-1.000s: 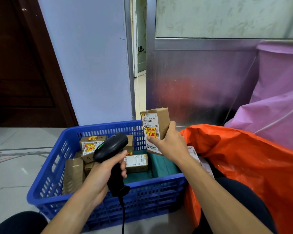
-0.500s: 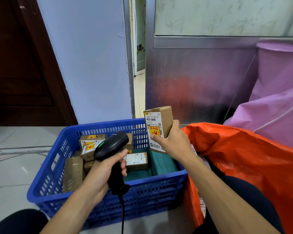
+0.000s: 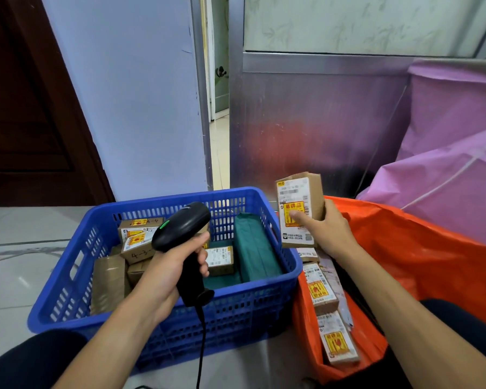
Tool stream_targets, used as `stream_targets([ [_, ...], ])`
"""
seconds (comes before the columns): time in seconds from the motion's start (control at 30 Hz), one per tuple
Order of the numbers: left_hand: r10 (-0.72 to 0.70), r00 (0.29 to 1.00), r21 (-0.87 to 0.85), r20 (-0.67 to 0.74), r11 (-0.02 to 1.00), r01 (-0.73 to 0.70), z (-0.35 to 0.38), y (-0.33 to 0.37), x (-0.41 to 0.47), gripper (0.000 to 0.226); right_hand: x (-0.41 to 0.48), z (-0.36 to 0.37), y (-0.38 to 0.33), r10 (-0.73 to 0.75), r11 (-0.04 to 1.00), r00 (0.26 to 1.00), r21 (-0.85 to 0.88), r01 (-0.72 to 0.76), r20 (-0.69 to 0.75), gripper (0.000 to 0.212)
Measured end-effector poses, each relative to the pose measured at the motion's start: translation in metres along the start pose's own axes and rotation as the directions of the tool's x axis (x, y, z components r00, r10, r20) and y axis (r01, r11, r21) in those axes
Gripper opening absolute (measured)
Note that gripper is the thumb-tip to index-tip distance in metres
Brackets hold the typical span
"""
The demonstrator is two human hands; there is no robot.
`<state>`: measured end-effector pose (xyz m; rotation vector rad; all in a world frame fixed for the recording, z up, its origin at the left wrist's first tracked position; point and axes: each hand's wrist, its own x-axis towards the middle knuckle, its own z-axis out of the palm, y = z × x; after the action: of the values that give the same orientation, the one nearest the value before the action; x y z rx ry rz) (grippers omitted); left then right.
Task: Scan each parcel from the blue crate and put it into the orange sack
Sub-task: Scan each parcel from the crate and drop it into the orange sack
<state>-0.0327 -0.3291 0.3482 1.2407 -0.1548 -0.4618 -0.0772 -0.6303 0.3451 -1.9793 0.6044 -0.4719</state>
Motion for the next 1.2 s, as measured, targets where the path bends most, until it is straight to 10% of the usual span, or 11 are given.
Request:
stream_targets([
  [0.17, -0.011, 1.0, 0.018, 0.008, 1.0, 0.011, 0.019, -0.005, 0.005, 0.017, 0.006, -0.037, 0.021, 0.189, 0.953, 0.98, 0.251, -0.168, -0.062, 0.064],
  [0.53, -0.079, 0.996, 0.14, 0.046, 0.988, 0.072, 0.061, -0.038, 0.026, 0.013, 0.001, -0.087, 0.062, 0.316, 0.917, 0.949, 0.255, -0.308, 0.01, 0.03],
  [1.2, -0.318, 0.948, 0.232, -0.012, 0.921, 0.312, 0.094, -0.129, 0.117, 0.017, 0.064, -0.048, 0.29, 0.704, 0.687, 0.692, 0.403, -0.605, -0.161, 0.034],
])
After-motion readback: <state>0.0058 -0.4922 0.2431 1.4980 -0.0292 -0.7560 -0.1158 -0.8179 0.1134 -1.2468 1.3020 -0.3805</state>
